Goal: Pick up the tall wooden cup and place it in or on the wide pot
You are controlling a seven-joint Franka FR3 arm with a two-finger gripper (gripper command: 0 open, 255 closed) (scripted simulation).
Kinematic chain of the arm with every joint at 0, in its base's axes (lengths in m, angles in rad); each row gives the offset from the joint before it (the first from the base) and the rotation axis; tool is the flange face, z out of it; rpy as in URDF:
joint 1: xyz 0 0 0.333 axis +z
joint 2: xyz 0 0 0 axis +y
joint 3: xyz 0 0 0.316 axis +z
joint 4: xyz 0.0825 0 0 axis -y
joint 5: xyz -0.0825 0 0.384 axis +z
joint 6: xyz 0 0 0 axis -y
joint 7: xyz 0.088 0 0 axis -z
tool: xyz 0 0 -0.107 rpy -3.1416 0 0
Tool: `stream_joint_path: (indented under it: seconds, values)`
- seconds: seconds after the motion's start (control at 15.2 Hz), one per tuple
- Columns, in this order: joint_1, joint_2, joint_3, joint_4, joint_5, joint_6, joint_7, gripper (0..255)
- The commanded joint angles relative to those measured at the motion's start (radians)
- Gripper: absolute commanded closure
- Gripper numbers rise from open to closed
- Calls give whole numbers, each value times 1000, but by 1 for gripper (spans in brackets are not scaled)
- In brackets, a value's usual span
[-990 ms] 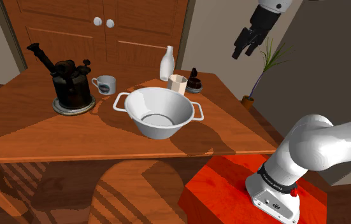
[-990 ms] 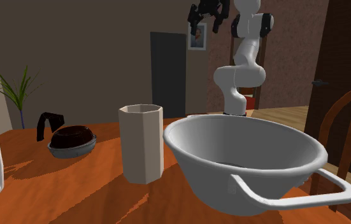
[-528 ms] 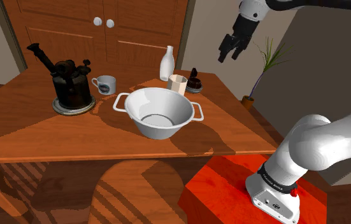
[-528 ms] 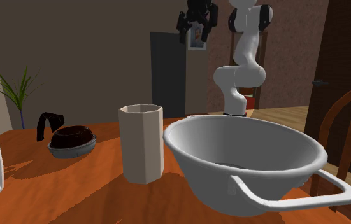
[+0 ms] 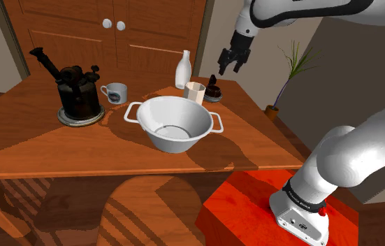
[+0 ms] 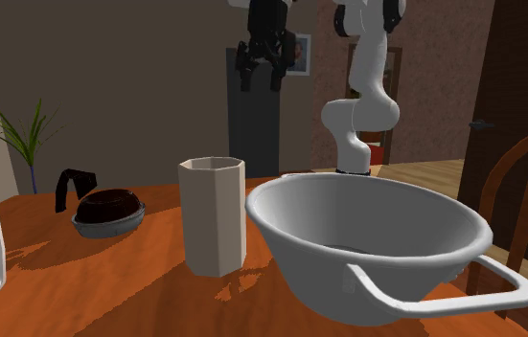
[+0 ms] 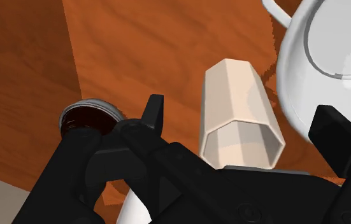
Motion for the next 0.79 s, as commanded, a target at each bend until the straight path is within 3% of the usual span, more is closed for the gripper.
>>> stream_joint_path:
  seconds: [0.0, 0.73]
  values:
    - [-1, 74, -10, 29, 10, 36, -4, 0]
    - [-19, 503, -47, 297, 101, 142, -52, 0]
